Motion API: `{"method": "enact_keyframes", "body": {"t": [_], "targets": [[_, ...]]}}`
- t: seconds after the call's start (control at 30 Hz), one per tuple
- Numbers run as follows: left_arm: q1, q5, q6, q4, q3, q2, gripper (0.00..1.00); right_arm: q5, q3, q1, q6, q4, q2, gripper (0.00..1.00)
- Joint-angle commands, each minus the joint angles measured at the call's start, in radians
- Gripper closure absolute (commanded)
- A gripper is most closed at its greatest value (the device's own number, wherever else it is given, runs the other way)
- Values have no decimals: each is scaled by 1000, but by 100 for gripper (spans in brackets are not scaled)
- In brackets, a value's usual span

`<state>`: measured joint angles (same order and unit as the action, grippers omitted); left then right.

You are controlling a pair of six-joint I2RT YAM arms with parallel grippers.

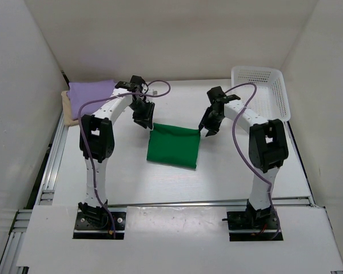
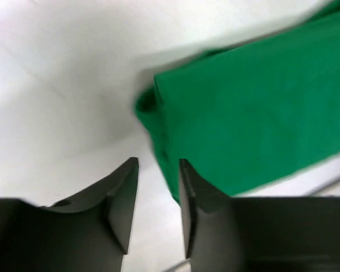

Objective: Fold and stack the t-shirts
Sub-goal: Fold the long partially folded tshirt into a neat square

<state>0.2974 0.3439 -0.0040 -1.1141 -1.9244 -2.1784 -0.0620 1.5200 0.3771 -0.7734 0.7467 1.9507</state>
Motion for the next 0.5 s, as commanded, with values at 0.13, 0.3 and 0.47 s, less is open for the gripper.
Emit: {"method": "enact_keyframes", "body": {"t": [0.13,0.3,0.47], "targets": [[-49,-146,4,63,-111,34,43,145,146,-14,106,-9,8,46],[2,-172,4,216,99,225,47,189,-16,85,117,-90,-151,67],[106,-85,4,232,147,195,49,102,-66,109,72,-122,-90,99]]}}
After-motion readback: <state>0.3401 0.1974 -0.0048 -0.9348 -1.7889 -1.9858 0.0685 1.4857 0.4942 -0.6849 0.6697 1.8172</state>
